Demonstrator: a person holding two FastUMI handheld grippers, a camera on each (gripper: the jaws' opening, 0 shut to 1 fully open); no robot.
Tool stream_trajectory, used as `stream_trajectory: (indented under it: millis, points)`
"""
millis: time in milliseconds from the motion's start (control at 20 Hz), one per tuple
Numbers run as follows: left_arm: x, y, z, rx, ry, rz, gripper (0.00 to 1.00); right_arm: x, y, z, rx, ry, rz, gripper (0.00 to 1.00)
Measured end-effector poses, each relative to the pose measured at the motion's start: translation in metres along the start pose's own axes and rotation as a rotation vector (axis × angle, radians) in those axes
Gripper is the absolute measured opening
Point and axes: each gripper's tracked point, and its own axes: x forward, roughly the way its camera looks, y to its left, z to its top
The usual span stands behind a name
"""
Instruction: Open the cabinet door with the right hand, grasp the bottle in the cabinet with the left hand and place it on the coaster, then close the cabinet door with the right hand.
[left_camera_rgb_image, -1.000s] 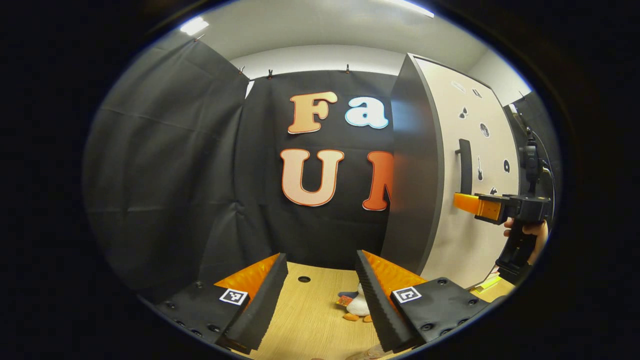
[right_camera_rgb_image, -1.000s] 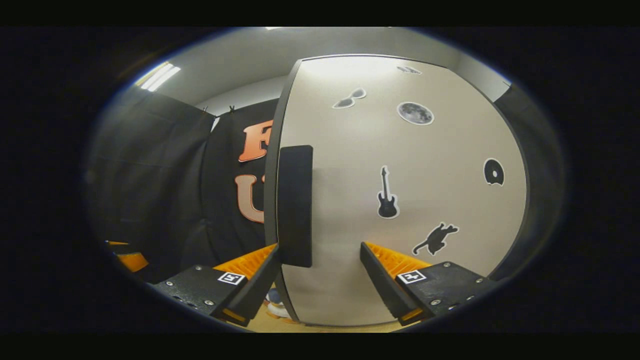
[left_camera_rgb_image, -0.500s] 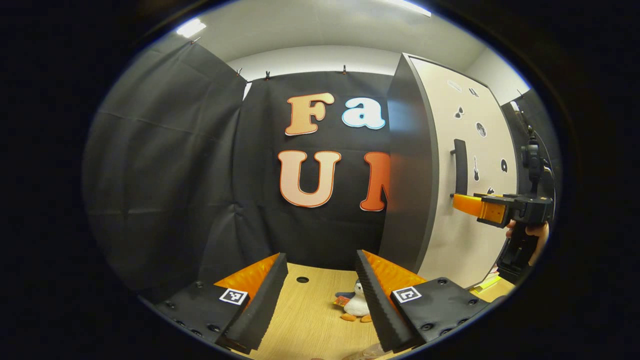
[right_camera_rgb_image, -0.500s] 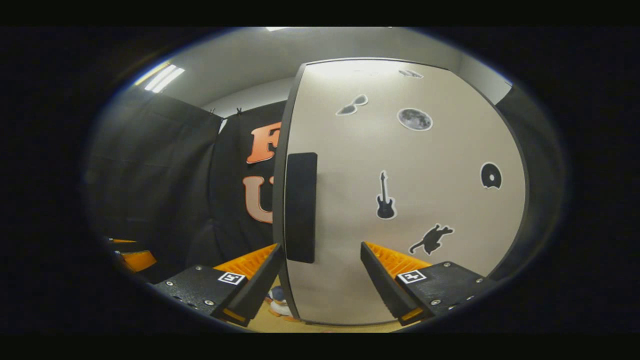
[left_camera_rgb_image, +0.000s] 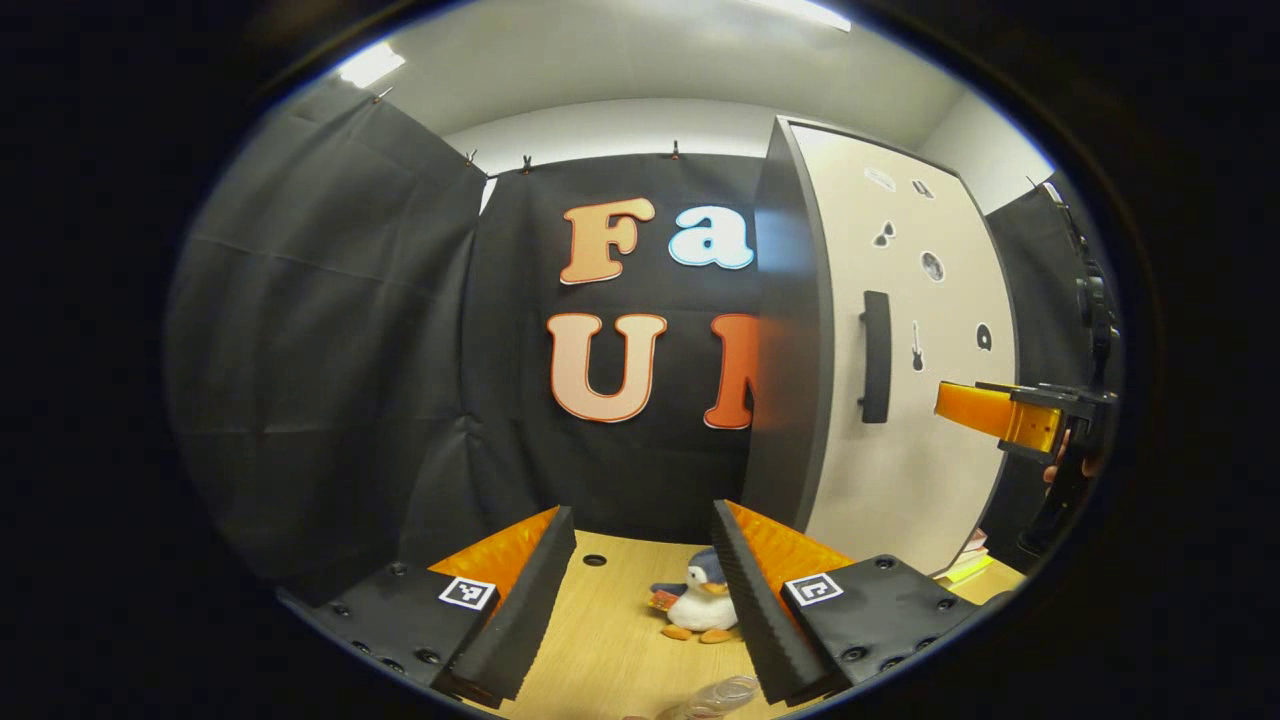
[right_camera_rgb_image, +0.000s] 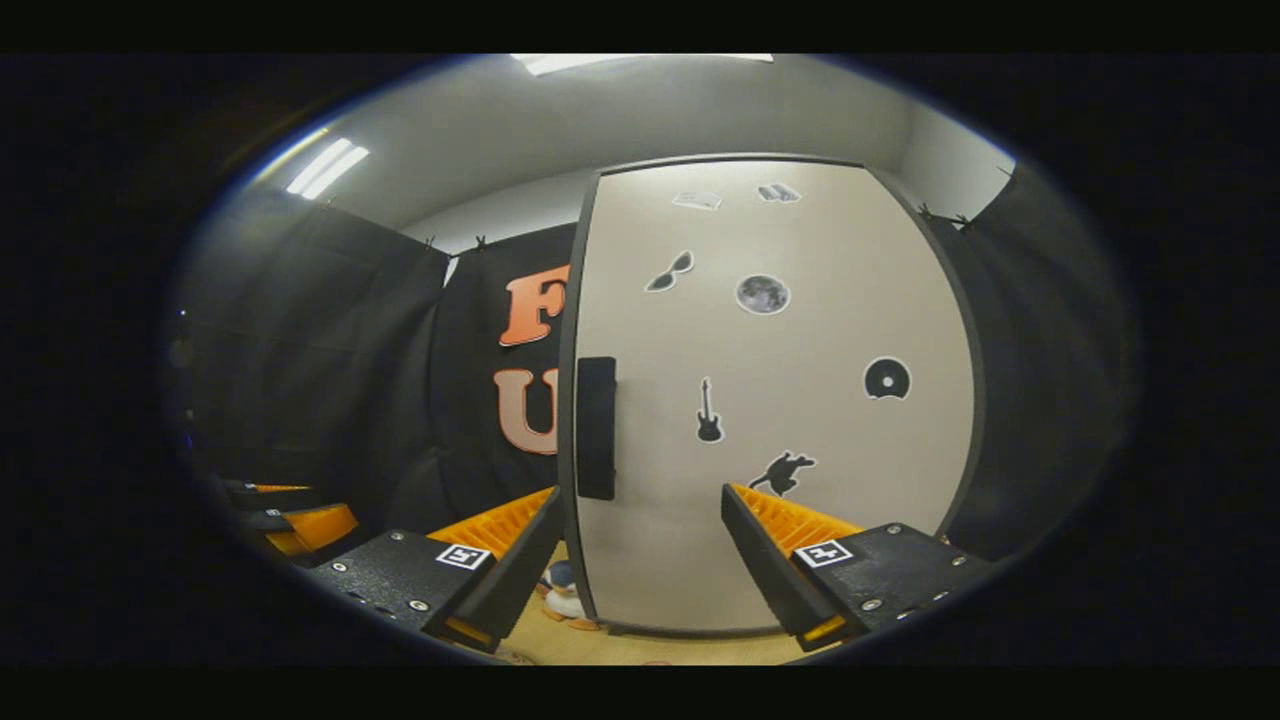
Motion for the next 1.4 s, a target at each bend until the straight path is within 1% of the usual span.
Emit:
stream_trajectory:
  millis: [200,300,500,550,650,750,1050,1250,1400]
  points:
    - [-0.022,-0.026,0.011,0.015,-0.017,-0.021,0.90,-0.042,-0.018,0.008,-0.012,-0.004,-0.029,0.96]
    - [-0.034,-0.038,0.016,0.018,-0.026,-0.033,0.89,-0.063,-0.028,0.010,-0.009,-0.007,-0.039,0.95]
    - [-0.058,-0.056,0.028,0.027,-0.037,-0.040,0.89,-0.104,-0.044,0.009,0.009,0.010,-0.041,0.95]
    - [-0.065,-0.060,0.028,0.036,-0.034,-0.036,0.89,-0.126,-0.048,0.020,0.012,0.015,-0.043,0.95]
    - [-0.082,-0.066,0.030,0.040,-0.041,-0.034,0.89,-0.144,-0.054,0.016,0.018,0.031,-0.047,0.95]
    - [-0.089,-0.072,0.032,0.029,-0.044,-0.036,0.89,-0.159,-0.060,0.011,0.017,0.047,-0.056,0.94]
    - [-0.091,-0.079,0.041,0.032,-0.063,-0.057,0.90,-0.186,-0.080,0.007,0.019,0.065,-0.127,0.95]
    - [-0.087,-0.074,0.036,0.020,-0.057,-0.050,0.90,-0.197,-0.088,-0.001,-0.001,0.073,-0.182,0.95]
    - [-0.081,-0.076,0.026,0.010,-0.032,-0.083,0.90,-0.200,-0.094,-0.009,-0.035,0.088,-0.231,0.95]
